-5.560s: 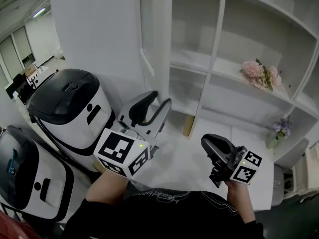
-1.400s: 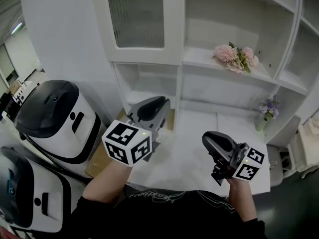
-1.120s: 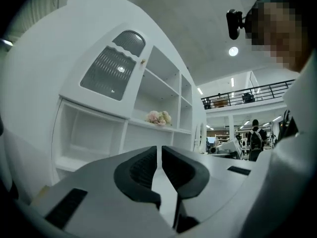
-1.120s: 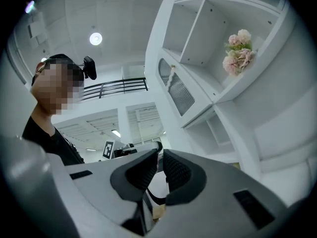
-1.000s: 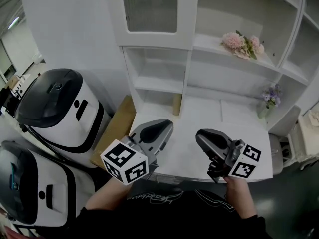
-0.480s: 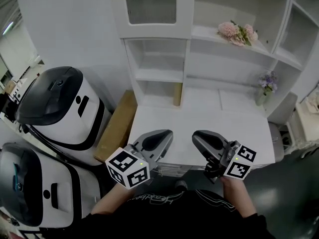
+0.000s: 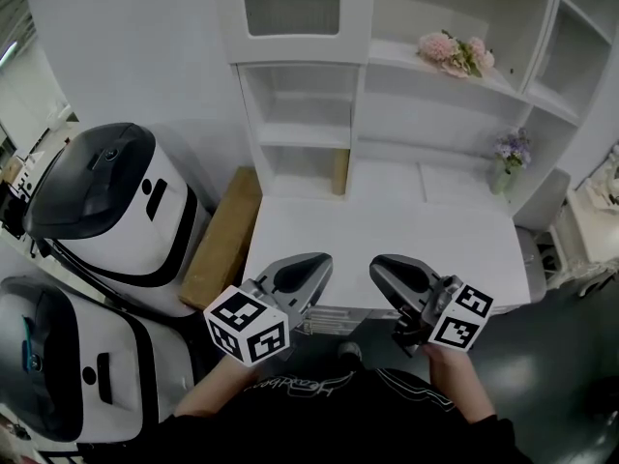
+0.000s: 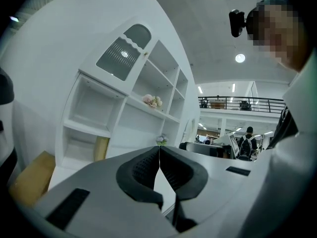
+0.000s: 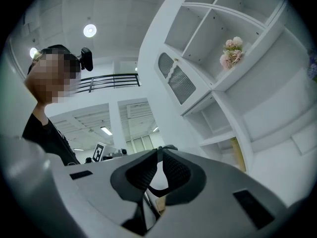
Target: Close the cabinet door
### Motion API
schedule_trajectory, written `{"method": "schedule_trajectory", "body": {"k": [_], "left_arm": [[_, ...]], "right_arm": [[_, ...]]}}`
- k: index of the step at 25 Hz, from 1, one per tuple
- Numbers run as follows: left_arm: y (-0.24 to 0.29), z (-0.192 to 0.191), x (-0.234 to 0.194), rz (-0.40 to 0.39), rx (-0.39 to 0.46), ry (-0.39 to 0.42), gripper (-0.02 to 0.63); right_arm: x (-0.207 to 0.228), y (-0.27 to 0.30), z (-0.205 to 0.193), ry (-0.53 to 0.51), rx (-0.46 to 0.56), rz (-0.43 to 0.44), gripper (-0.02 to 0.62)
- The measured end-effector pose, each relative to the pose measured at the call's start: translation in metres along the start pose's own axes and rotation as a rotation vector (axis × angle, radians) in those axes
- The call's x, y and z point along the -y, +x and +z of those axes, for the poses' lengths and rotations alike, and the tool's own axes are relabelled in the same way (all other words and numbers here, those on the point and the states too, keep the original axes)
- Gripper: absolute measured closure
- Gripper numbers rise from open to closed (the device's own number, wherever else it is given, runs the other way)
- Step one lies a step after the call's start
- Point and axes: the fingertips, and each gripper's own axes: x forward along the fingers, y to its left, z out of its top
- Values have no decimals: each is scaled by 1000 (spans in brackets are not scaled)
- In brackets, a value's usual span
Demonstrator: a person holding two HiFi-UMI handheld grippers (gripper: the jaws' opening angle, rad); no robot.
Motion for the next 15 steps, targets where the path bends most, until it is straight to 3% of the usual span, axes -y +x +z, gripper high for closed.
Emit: {"method": "schedule_trajectory", "body": {"k": [15], "left_arm": [[-32,-8,1,14,3,-8,583]], "right_arm": [[-24,-1,-18,-13,-12,-43,534]]}}
